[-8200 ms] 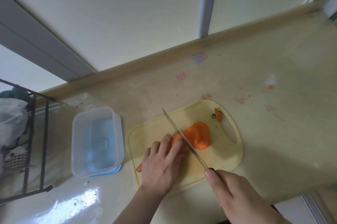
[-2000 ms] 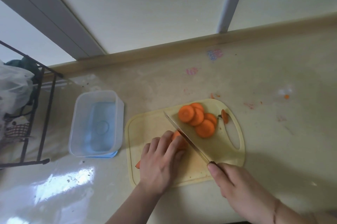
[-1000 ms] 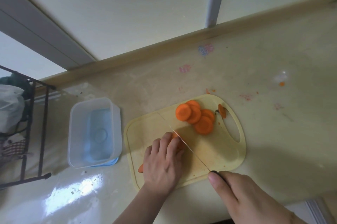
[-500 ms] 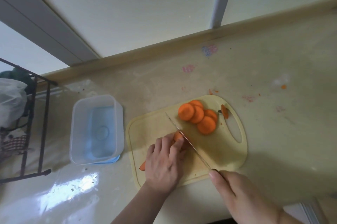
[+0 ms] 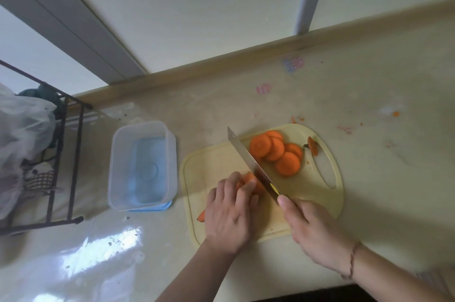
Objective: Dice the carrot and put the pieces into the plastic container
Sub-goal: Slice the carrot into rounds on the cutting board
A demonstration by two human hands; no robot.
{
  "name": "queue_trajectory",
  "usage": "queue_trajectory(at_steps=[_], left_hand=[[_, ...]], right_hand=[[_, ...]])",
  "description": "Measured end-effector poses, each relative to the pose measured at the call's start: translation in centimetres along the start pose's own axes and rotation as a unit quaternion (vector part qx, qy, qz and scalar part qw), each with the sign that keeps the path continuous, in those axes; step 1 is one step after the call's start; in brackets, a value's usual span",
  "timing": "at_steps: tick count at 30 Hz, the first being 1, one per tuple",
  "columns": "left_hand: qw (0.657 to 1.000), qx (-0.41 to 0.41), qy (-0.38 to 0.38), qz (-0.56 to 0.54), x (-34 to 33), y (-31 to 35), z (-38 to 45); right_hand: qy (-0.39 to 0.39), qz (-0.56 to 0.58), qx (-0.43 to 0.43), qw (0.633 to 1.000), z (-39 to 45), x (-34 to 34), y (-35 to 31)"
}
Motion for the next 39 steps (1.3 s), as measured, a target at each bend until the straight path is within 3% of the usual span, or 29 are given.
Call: queue_trajectory(at_steps=[10,19,31,34,37,39], left_hand=[[1.0,0.006,0.008,0.011,-0.2,-0.1,0.0],[1.0,0.005,-0.003,0.019,-0.4,0.0,0.0],[1.0,-0.005,-0.015,0.006,-0.4,0.1,0.2],[1.0,0.001,-0.01,0.004,-0.5,0.0,0.1],[1.0,-0.011,-0.009,0.014,-0.7,-0.1,-0.1],[1.0,-0.014,-0.01,0.015,-0.8,-0.1,-0.1]], right_hand=[[0.007,-0.036,0.016,0.999,-4.9,1.6,-2.1],[-0.009,-0.043,-0.02,0.999,-6.0,1.5,-1.2],[-0.02,-0.042,0.029,0.999,-0.9,-0.7,-2.1],[-0.01,-0.03,0.003,0.999,-3.2,-0.1,-0.8],[0.034,-0.047,-0.08,0.995,-6.2,1.1,1.3],[-0.008,-0.06,-0.083,0.995,-5.8,0.7,1.8]])
Point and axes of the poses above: each hand's wrist, its own z-axis towards the middle knuckle, its own x-axis out of the back of the hand, y = z × x, the point moved 6 cm from there along z, towards the middle knuckle
